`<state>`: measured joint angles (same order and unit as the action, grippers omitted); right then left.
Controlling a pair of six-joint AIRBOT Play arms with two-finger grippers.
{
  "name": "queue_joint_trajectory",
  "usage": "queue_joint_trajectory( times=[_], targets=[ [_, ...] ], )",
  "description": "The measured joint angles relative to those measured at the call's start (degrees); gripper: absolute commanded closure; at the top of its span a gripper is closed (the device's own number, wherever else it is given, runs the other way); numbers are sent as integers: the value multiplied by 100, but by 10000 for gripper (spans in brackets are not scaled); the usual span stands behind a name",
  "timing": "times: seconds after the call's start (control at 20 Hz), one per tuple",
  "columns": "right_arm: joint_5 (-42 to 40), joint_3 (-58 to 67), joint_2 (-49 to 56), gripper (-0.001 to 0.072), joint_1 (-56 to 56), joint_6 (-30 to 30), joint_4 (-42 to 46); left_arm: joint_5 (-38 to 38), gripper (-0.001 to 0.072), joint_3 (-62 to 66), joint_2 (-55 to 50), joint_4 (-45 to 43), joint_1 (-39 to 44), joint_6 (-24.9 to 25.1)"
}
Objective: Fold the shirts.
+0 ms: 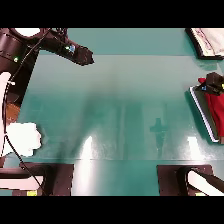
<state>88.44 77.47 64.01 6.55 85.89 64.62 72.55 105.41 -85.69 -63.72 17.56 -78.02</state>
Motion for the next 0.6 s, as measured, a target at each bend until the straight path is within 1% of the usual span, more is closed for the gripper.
queue_joint_trajectory(
  times=[0.6],
  targets=[
    [98, 0, 0, 697, -20, -2, -13, 0, 683, 0, 0, 0, 0, 0]
  ],
)
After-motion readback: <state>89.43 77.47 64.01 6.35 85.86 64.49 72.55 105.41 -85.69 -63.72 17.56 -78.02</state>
